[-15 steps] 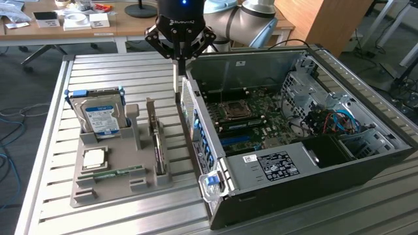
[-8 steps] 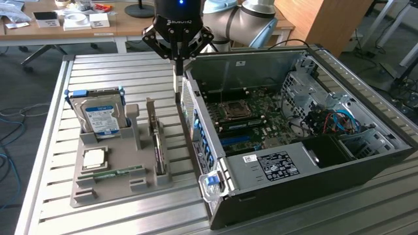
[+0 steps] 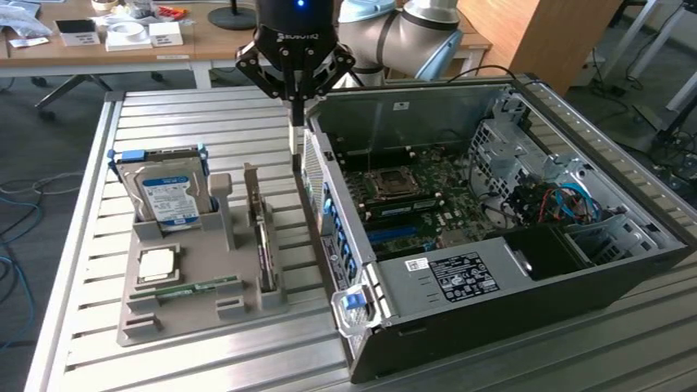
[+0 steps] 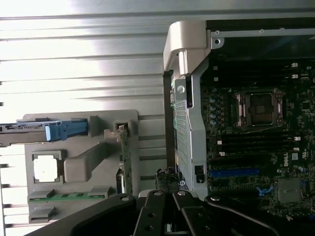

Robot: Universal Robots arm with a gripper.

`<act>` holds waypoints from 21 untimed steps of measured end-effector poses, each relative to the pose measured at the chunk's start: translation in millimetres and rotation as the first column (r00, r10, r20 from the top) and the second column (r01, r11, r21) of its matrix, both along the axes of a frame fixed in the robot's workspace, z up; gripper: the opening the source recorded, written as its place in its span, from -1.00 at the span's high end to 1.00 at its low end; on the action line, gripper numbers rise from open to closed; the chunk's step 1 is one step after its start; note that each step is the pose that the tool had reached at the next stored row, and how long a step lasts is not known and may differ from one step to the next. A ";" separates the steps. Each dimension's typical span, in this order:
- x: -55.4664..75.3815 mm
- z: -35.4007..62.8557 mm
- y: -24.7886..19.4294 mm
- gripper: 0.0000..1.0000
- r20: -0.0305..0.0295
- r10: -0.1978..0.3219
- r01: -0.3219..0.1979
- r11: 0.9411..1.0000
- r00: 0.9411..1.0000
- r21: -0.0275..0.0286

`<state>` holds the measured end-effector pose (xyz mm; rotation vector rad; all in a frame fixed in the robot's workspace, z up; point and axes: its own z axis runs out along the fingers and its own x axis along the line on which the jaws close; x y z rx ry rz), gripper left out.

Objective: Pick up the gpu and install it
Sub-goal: 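Reach for the gpu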

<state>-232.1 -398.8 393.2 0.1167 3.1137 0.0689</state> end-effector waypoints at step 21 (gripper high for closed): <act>-26.9 0.0 0.0 0.79 0.000 0.000 0.000 1.000 1.000 0.000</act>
